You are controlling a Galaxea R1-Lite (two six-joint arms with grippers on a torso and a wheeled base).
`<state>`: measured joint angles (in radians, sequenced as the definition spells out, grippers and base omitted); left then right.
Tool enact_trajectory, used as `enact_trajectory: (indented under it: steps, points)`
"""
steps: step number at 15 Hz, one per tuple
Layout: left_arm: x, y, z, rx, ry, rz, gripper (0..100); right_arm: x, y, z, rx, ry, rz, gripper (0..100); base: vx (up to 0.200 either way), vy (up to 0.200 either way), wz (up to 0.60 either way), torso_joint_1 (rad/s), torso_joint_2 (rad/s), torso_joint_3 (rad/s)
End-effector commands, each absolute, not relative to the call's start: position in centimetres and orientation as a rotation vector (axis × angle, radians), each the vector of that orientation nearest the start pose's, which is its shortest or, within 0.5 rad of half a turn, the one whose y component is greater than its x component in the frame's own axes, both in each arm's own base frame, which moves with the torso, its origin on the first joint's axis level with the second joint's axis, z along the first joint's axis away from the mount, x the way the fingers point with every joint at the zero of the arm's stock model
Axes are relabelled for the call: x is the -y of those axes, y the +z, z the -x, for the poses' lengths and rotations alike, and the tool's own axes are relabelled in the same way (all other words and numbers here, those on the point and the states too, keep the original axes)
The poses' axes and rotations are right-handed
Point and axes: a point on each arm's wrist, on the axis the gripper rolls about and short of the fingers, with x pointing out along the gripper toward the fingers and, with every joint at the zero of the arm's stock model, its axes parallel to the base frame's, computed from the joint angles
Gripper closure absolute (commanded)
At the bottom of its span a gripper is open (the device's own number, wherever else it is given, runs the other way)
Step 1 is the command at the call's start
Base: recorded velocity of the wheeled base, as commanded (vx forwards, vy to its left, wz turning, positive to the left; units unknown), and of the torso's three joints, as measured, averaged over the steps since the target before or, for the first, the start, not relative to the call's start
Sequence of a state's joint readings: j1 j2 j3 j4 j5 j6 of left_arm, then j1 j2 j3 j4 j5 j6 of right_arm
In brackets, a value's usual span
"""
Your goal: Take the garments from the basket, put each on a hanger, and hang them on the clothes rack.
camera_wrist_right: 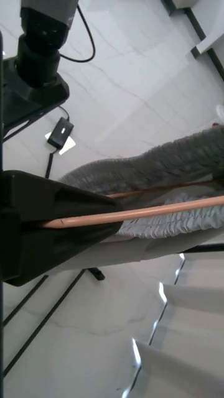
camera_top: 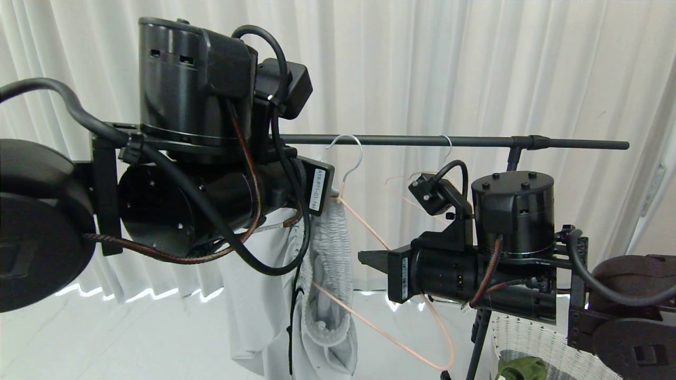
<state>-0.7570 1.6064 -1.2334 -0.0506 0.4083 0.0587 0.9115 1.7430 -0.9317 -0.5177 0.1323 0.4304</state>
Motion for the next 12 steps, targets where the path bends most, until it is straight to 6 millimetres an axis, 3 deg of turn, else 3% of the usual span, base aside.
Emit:
enact_trajectory:
  steps: [1,6,12]
  points:
    - [19.4,27.2,-21.7,-0.269,-0.356,-0.240,100,-25.0,19.5,-20.4,-0.459,0.932,-0.283,100,0.000,0.000,0.00,0.000,0.00,0.000]
    - [18.5,26.9,-20.2,-0.244,-0.432,-0.224,100,-23.0,19.5,-20.8,-0.315,0.930,-0.190,100,0.000,0.000,0.00,0.000,0.00,0.000]
    - [18.4,23.9,-19.7,-0.188,-0.453,-0.329,100,-21.6,20.2,-20.0,-0.265,0.943,-0.200,100,0.000,0.000,0.00,0.000,0.00,0.000]
